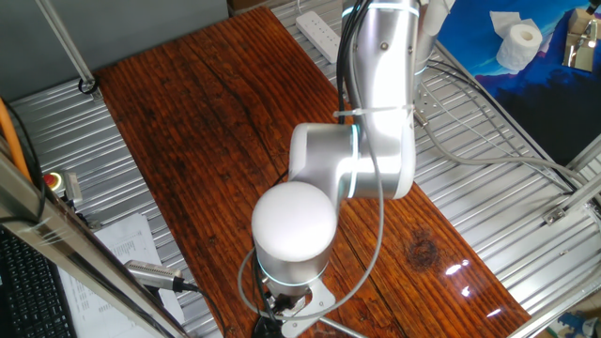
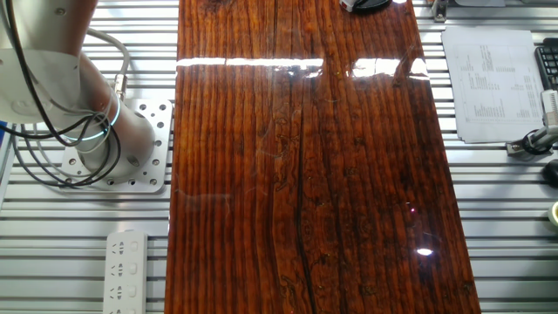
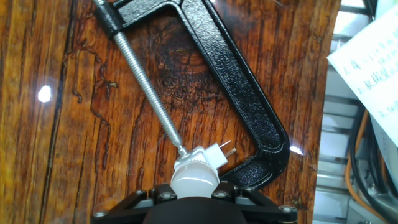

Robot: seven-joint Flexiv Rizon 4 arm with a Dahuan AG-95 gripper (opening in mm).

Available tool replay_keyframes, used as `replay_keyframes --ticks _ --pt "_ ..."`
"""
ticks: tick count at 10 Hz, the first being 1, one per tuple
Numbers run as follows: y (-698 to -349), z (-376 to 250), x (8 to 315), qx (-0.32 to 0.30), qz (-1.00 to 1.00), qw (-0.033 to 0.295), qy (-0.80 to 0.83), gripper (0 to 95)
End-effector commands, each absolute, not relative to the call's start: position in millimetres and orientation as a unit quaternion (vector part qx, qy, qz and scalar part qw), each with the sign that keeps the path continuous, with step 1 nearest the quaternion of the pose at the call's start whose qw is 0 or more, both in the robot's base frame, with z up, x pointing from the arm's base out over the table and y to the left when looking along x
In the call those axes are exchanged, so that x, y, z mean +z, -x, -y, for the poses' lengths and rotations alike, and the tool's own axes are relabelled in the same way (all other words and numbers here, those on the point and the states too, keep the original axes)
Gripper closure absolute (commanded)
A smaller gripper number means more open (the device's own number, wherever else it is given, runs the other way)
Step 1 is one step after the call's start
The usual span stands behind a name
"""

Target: Install the light bulb by rotating it

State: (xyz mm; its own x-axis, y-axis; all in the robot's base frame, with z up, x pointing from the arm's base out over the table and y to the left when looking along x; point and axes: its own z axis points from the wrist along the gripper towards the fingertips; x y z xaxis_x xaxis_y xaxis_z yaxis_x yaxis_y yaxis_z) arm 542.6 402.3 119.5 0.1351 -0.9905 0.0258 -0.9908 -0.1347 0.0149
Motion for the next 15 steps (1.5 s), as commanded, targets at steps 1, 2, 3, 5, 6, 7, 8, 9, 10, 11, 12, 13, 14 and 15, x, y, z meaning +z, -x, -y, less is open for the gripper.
replay_keyframes --ticks 1,2,3,5,6,7,8,9,10,11,12,13,14,15 --pt "-545.1 -402.9 118.2 0.004 0.665 0.014 -0.747 76.0" --pt "-545.1 -402.9 118.2 0.004 0.666 0.014 -0.746 76.0" --pt "-545.2 -403.0 118.3 0.004 0.674 0.013 -0.739 95.0" --pt "-545.8 -403.7 118.9 0.003 0.69 0.013 -0.724 95.0" --pt "-546.0 -403.9 119.0 0.002 0.702 0.014 -0.712 95.0" --pt "-546.0 -403.9 119.0 0.002 0.715 0.014 -0.699 95.0" --pt "-546.0 -403.9 119.0 0.002 0.723 0.013 -0.69 95.0" --pt "-546.0 -403.9 119.0 0.0 0.739 0.014 -0.674 95.0" --pt "-546.0 -403.9 119.0 0.0 0.751 0.013 -0.661 95.0" --pt "-546.0 -403.9 119.0 -0.001 0.761 0.013 -0.649 95.0" --pt "-546.1 -403.8 119.0 -0.001 0.765 0.013 -0.644 95.0" --pt "-546.1 -403.8 118.8 0.0 0.768 0.012 -0.64 95.0" --pt "-546.2 -403.7 118.5 -0.001 0.773 0.012 -0.634 95.0" --pt "-546.2 -403.7 118.4 -0.001 0.776 0.012 -0.63 95.0"
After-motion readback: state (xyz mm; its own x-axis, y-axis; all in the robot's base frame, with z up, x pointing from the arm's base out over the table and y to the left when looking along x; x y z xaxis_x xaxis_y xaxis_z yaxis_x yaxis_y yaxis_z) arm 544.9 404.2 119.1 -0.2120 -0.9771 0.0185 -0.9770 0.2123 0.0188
